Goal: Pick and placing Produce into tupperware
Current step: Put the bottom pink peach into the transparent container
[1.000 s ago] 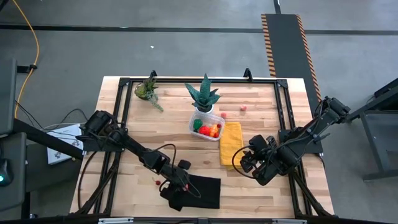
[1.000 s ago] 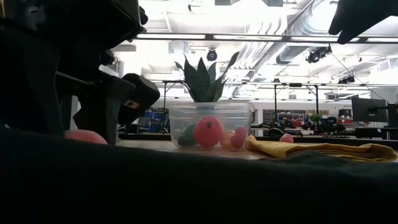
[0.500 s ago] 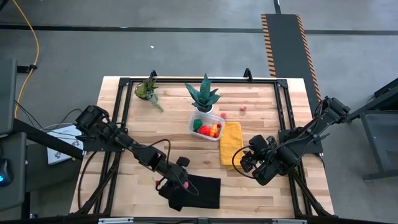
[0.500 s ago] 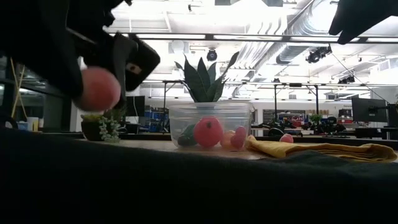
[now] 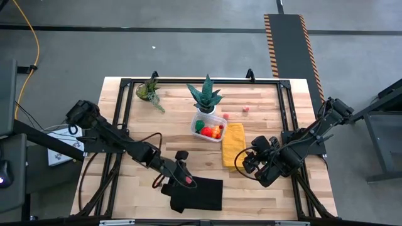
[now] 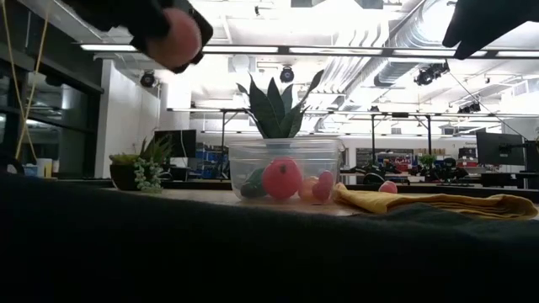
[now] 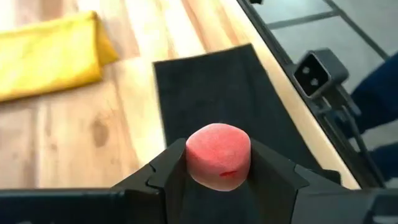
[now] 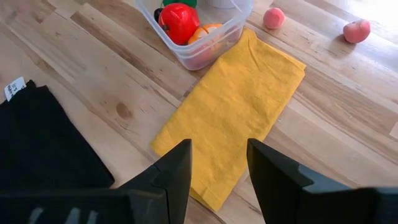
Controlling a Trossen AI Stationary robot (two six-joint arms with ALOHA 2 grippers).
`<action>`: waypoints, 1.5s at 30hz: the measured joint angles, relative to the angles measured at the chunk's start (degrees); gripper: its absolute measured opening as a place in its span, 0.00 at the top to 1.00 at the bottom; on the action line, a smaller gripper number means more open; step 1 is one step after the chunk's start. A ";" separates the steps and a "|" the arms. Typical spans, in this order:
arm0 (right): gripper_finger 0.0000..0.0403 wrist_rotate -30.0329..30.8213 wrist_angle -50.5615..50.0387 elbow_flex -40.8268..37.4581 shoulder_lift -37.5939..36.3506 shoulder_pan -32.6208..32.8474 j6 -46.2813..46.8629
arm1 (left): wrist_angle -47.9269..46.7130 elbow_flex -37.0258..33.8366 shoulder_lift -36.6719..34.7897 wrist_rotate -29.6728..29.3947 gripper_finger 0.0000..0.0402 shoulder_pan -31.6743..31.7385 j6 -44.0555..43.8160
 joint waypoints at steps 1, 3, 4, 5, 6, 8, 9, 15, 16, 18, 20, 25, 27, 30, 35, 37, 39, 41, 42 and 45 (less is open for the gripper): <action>0.64 0.00 0.00 0.00 0.00 0.01 0.00 | -0.16 0.00 -0.47 -0.63 0.65 0.02 -0.13; 0.64 0.00 -0.02 0.00 0.00 0.00 0.00 | -0.88 0.00 -1.57 -2.22 0.65 0.02 -1.00; 0.64 0.00 0.00 0.00 0.00 0.02 0.00 | -1.55 0.00 -2.11 -3.04 0.65 0.02 -1.27; 0.64 0.00 0.02 0.00 0.00 0.02 0.00 | -1.70 0.00 -2.51 -3.85 0.65 0.02 -1.48; 0.64 0.00 0.02 0.00 0.00 0.00 0.00 | -2.18 0.00 -2.92 -4.76 0.65 0.09 -1.83; 0.64 0.01 0.00 0.00 0.00 -0.02 -0.01 | -3.97 -0.01 -3.92 -6.09 0.65 0.71 -3.39; 0.64 0.00 -0.03 0.00 0.00 -0.02 -0.02 | -4.12 0.00 -4.18 -6.15 0.65 1.24 -4.37; 0.64 0.06 -0.26 0.00 0.00 -0.13 -0.46 | -6.67 -0.04 -7.02 -6.42 0.65 6.37 -8.78; 0.64 0.19 -0.43 0.00 0.00 -0.25 -0.48 | -6.46 -0.02 -7.41 -6.43 0.65 7.36 -8.82; 0.64 0.27 -0.59 0.00 0.00 -0.60 -0.50 | -6.89 0.26 -8.06 -6.40 0.65 9.49 -9.02; 0.64 0.26 -0.55 0.00 0.00 -1.10 -1.01 | -8.82 1.23 -8.41 -6.40 0.65 11.59 -9.02; 0.64 0.32 -0.57 0.00 -0.01 -2.93 -1.98 | -12.91 5.56 -8.42 -8.46 0.65 16.18 -8.13; 0.64 0.34 -0.56 0.00 -0.02 -3.72 -2.73 | -13.72 7.17 -8.44 -9.64 0.65 17.68 -7.22; 0.64 0.33 -0.57 0.00 -0.02 -4.97 -4.54 | -15.54 9.20 -8.42 -11.02 0.65 20.07 -6.87; 0.64 0.32 -0.76 0.00 -0.02 -7.12 -9.22 | -17.36 11.58 -8.42 -12.03 0.65 23.40 -8.44; 0.64 0.31 -0.83 0.00 -0.02 -8.15 -10.64 | -17.55 11.80 -8.42 -12.61 0.65 24.42 -9.93; 0.64 0.31 -0.81 0.00 -0.02 -9.18 -12.09 | -17.83 11.80 -8.42 -13.33 0.65 25.33 -11.33; 0.64 0.29 -0.79 0.00 -0.04 -10.10 -13.57 | -18.44 11.80 -8.40 -13.72 0.65 26.18 -12.89; 0.64 0.28 -0.79 0.00 -0.25 -10.38 -14.32 | -18.79 11.80 -8.35 -13.72 0.65 26.73 -13.64; 0.64 0.21 -0.62 0.00 -1.78 -11.17 -17.07 | -19.79 11.83 -7.49 -13.68 0.64 27.88 -16.26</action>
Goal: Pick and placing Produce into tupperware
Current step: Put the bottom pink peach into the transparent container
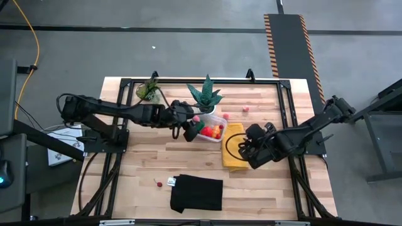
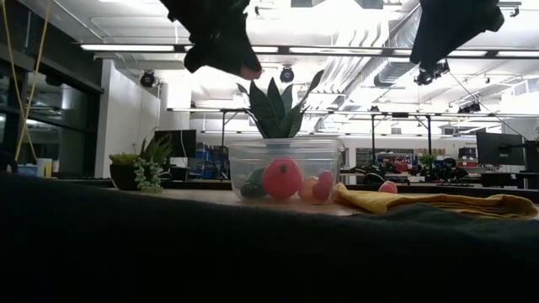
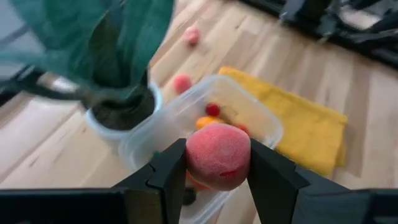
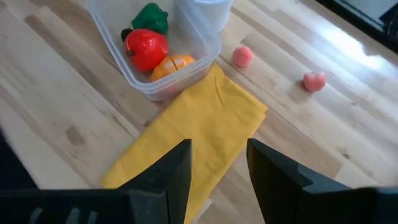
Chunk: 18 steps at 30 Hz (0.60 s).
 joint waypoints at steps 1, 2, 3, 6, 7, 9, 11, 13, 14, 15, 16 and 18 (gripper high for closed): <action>0.64 -0.03 -0.06 0.00 -0.64 -0.15 -0.99 | -0.62 -0.05 0.03 0.02 0.64 0.39 -0.49; 0.64 0.01 -0.01 0.00 -1.50 -0.40 -1.73 | -0.48 -0.04 0.12 -0.03 0.64 0.71 -0.85; 0.64 0.05 -0.03 0.00 -2.37 -0.60 -2.46 | -0.10 0.07 0.49 -0.29 0.64 0.75 -1.16; 0.64 0.12 -0.06 0.00 -5.26 -1.37 -4.26 | -1.46 -0.08 0.93 -0.59 0.64 1.22 -1.53; 0.64 0.29 -0.07 0.00 -6.17 -1.62 -4.61 | -0.96 -0.03 1.20 -0.62 0.64 1.40 -1.53; 0.64 1.51 -0.11 0.00 -7.97 -1.93 -5.07 | -0.68 0.10 2.04 -0.67 0.64 1.40 -1.54; 0.64 3.10 -0.12 0.00 -9.62 -2.01 -5.61 | -1.23 -0.03 3.26 -0.64 0.64 1.93 -1.55; 0.64 4.58 -0.09 0.00 -10.86 -2.09 -6.09 | -1.18 -0.03 4.42 0.06 0.64 2.14 -1.60; 0.64 5.07 -0.07 0.00 -11.45 -2.25 -6.15 | -1.01 -0.03 5.06 0.41 0.64 2.20 -1.64; 0.64 5.34 -0.11 0.00 -11.95 -2.35 -6.30 | -0.85 -0.03 5.82 0.47 0.64 2.22 -1.64; 0.64 5.37 -0.15 0.00 -12.40 -2.37 -6.58 | -0.88 -0.03 6.61 0.45 0.64 2.20 -1.53; 0.64 5.80 -0.28 0.00 -13.06 -2.49 -7.02 | -0.82 -0.03 7.91 0.45 0.64 2.15 -1.21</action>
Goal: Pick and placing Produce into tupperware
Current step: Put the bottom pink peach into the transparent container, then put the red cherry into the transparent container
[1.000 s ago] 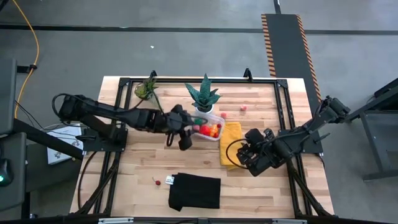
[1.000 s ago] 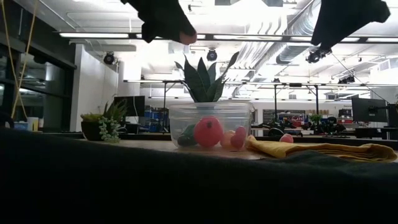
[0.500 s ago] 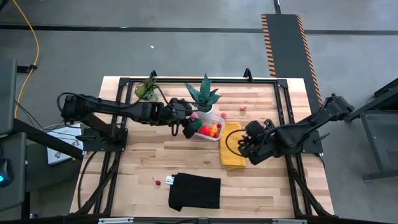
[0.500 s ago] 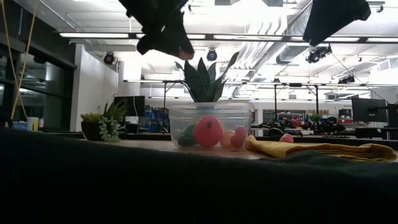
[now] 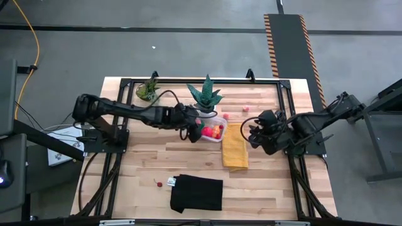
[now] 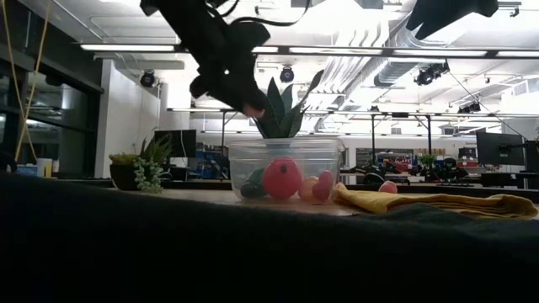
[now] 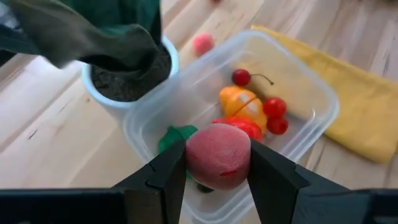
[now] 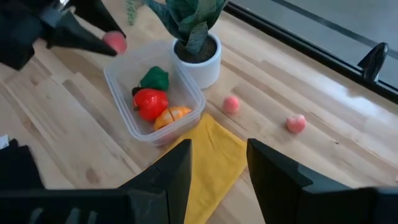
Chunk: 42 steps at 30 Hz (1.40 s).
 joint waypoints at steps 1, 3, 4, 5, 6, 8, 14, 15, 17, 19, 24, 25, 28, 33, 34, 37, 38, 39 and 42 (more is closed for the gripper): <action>0.64 0.00 -0.06 0.00 -0.16 0.00 0.00 | 0.31 0.00 0.59 -0.02 0.64 -0.01 0.52; 0.64 0.02 -0.10 0.00 -0.41 -0.26 0.00 | 0.68 0.00 1.70 0.00 0.64 0.06 1.09; 0.64 0.02 -0.09 0.00 -0.49 -0.50 0.00 | 0.61 0.00 2.30 0.00 0.64 0.37 1.21; 0.64 0.02 -0.10 0.00 -0.54 -0.76 -0.02 | 1.36 0.00 3.09 0.04 0.64 0.39 1.21; 0.64 0.02 -0.10 0.00 -0.53 -1.09 -0.26 | 1.85 0.00 3.69 0.63 0.64 0.39 1.21; 0.64 0.10 -0.10 0.00 -0.52 -1.79 -0.59 | 2.82 0.00 4.83 1.15 0.64 0.61 1.25; 0.64 0.15 0.30 0.00 -0.54 -3.54 -2.02 | 4.07 0.00 6.58 1.70 0.64 1.20 1.22; 0.64 0.15 0.37 0.00 -0.54 -3.62 -2.33 | 4.37 0.00 6.66 1.68 0.64 1.22 1.22; 0.64 0.14 0.47 0.00 -0.52 -3.63 -2.95 | 4.74 0.00 6.77 1.72 0.64 1.60 1.26; 0.64 0.13 0.68 0.00 -0.52 -3.63 -3.00 | 4.90 0.00 6.77 2.39 0.64 1.86 1.28; 0.64 -0.01 0.66 0.00 -0.52 -3.63 -3.01 | 5.36 0.00 6.79 3.92 0.64 3.14 1.64; 0.64 -0.02 0.64 0.00 -0.52 -3.63 -3.04 | 5.59 0.00 6.79 4.64 0.63 3.57 1.65; 0.64 0.00 0.54 0.00 -0.52 -3.63 -3.24 | 6.28 0.00 6.79 6.58 0.59 4.57 1.63; 0.64 0.00 0.34 0.00 -0.52 -3.61 -3.25 | 6.30 0.00 6.79 6.84 0.53 4.98 1.43; 0.64 0.00 0.33 0.00 -0.52 -3.61 -3.37 | 6.26 0.00 6.77 6.97 0.52 4.95 1.43; 0.64 0.00 -0.10 0.00 -0.52 -3.61 -3.43 | 6.28 0.00 6.75 7.74 0.52 4.81 1.43; 0.64 0.00 -0.31 0.00 -0.52 -3.61 -3.43 | 6.28 0.00 6.75 7.87 0.52 4.81 1.43; 0.64 0.00 -0.49 0.00 -0.52 -3.61 -3.43 | 6.28 0.00 6.75 8.23 0.53 4.80 1.42; 0.64 0.00 -0.93 0.00 -0.52 -3.61 -3.43 | 6.24 0.00 6.72 10.15 0.56 4.81 1.37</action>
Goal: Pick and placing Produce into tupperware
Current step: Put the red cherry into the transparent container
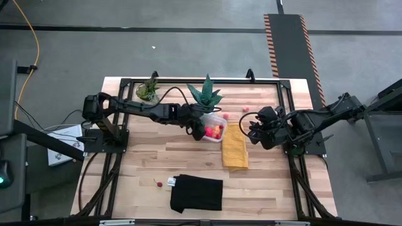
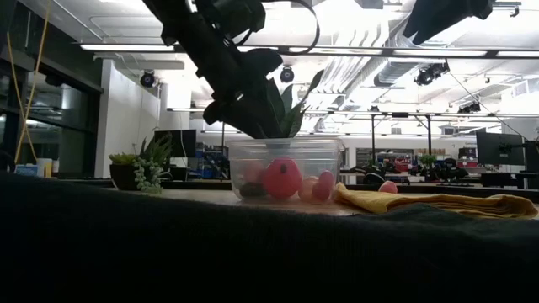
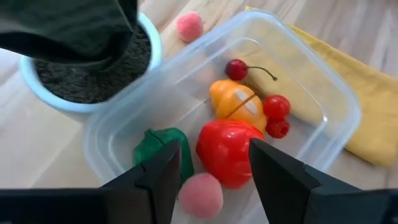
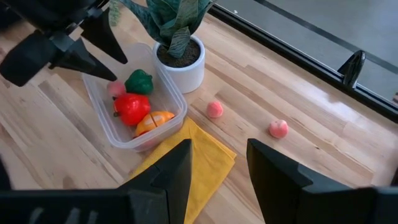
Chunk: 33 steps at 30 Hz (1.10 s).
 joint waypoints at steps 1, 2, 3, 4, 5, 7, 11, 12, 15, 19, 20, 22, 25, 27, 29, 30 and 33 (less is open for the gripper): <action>0.64 0.00 -0.08 0.00 0.00 0.00 0.00 | -0.07 0.00 -0.05 0.81 0.57 0.00 -0.15; 0.64 -0.01 -0.08 0.00 0.00 0.00 0.00 | -0.35 0.00 -0.30 1.46 0.59 0.00 -0.31; 0.64 -0.04 -0.11 0.00 0.00 0.00 0.00 | -0.63 0.00 -0.64 2.11 0.60 0.00 -0.58; 0.64 -0.10 -0.23 0.00 0.00 0.00 0.00 | -0.37 0.00 -0.84 2.61 0.62 0.00 -0.59; 0.64 -0.18 -0.44 0.00 0.00 0.00 0.00 | -0.25 0.04 -0.98 2.85 0.63 0.00 -0.59; 0.64 -0.28 -0.71 0.00 0.00 0.00 0.00 | -1.57 -0.02 -1.88 3.80 0.67 0.00 -0.61; 0.64 -0.84 -0.90 0.00 0.01 0.00 0.00 | -4.27 1.15 -3.83 4.65 0.73 0.02 0.14; 0.64 -1.02 -0.90 0.00 0.01 0.00 0.00 | -5.04 1.77 -4.21 4.84 0.74 0.00 0.77; 0.64 -1.22 -0.99 0.00 0.00 0.00 0.00 | -11.01 4.24 -5.76 7.86 0.78 0.02 3.76; 0.64 -1.41 -1.15 0.00 0.02 0.00 0.00 | -21.79 9.47 -7.11 9.69 0.84 0.00 6.73; 0.64 -1.50 -1.17 0.00 0.02 0.00 0.00 | -23.92 11.14 -7.12 9.77 0.85 0.00 7.43; 0.64 -1.54 -1.40 0.00 0.02 0.00 -0.01 | -29.33 14.04 -7.55 9.73 0.88 0.00 8.62; 0.64 -1.55 -1.51 0.00 0.02 0.00 -0.80 | -33.01 18.15 -7.67 9.48 0.92 0.00 10.30; 0.64 -1.55 -1.53 0.00 0.01 0.01 -1.07 | -36.68 20.32 -8.01 9.45 0.95 0.00 10.62; 0.64 -1.55 -1.57 0.00 0.02 0.00 -1.07 | -37.66 22.26 -8.45 9.20 0.98 0.00 11.69; 0.64 -1.55 -1.67 0.00 0.02 0.02 -1.07 | -38.97 22.65 -9.19 9.02 0.99 0.00 12.12; 0.64 -1.57 -1.80 0.00 0.02 0.04 -1.07 | -39.30 23.08 -11.86 8.60 0.99 0.00 12.08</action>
